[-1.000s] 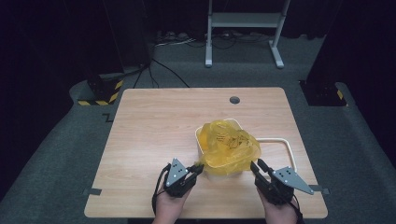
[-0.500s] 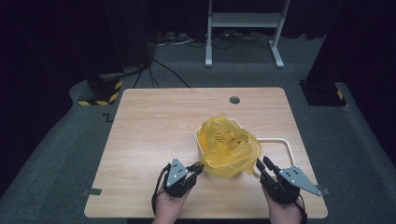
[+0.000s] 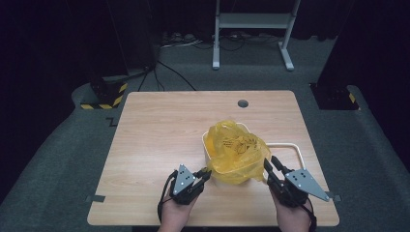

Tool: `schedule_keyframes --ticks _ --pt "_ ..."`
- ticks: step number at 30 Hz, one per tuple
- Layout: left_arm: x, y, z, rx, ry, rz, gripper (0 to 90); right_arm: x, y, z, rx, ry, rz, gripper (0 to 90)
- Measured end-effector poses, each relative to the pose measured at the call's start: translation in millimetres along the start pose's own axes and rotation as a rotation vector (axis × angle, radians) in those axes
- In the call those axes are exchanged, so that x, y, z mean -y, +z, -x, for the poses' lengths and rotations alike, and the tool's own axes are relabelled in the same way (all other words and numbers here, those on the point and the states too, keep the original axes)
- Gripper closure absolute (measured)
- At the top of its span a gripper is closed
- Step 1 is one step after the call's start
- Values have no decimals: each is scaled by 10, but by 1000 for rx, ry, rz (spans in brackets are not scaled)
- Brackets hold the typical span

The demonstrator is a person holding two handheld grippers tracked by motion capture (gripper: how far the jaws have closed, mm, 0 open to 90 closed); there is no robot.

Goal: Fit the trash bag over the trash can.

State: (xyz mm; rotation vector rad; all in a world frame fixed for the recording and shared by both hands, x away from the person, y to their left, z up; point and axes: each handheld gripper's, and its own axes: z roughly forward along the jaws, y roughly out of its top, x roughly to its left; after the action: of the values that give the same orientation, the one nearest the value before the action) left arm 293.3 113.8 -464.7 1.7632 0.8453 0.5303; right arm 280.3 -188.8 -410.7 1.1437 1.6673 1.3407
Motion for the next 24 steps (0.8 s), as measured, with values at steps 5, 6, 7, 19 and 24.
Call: schedule_keyframes --ticks 5,6,7,19,24 --pt "1 -2 -2 -4 0 1 797 -131 176 1 -6 -42 -24 696" --pt "2 -2 -4 -5 -2 2 797 -147 217 7 -8 -45 -31 684" --pt "2 -4 -11 -7 3 0 797 -157 260 17 -14 -39 -40 682" --pt "46 -23 -72 -37 -19 -21 760 2 514 108 -4 14 -110 683" --pt "19 -117 -83 -78 -19 6 714 55 538 130 -3 37 -122 699"
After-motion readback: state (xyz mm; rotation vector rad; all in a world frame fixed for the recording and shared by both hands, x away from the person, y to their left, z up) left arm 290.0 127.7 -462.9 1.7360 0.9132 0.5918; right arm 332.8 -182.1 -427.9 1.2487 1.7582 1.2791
